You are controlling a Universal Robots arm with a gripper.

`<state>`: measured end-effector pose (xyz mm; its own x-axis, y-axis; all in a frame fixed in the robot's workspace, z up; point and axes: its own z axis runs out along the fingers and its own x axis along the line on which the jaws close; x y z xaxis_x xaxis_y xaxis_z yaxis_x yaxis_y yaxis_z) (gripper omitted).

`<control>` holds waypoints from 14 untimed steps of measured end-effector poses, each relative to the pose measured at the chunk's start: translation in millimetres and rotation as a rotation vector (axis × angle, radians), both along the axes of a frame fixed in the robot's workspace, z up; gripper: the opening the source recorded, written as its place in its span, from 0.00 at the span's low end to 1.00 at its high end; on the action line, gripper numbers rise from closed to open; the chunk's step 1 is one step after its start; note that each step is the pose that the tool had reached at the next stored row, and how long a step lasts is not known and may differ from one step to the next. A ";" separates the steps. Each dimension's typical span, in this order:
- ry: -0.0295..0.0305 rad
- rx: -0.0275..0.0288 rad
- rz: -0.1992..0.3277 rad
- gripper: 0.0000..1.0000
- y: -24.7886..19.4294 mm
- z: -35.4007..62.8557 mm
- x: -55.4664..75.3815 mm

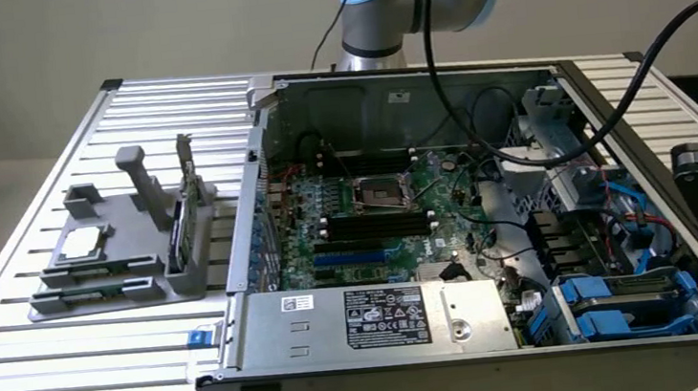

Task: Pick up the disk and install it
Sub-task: 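Insert the first disk wire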

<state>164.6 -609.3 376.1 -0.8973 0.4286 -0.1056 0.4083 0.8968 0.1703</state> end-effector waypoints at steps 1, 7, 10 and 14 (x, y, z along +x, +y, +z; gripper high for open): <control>0.0002 -0.0012 -0.004 0.18 0.0 -1.4 -1.1; 0.0036 -0.0099 -0.034 0.18 1.6 -9.8 -6.9; 0.0068 -0.0138 -0.065 0.18 2.5 -13.1 -7.3; 0.0116 -0.0188 -0.105 0.27 3.7 -17.5 -7.7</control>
<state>156.8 -605.7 358.6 -0.8487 0.5185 -0.1043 0.5022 0.8519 0.1486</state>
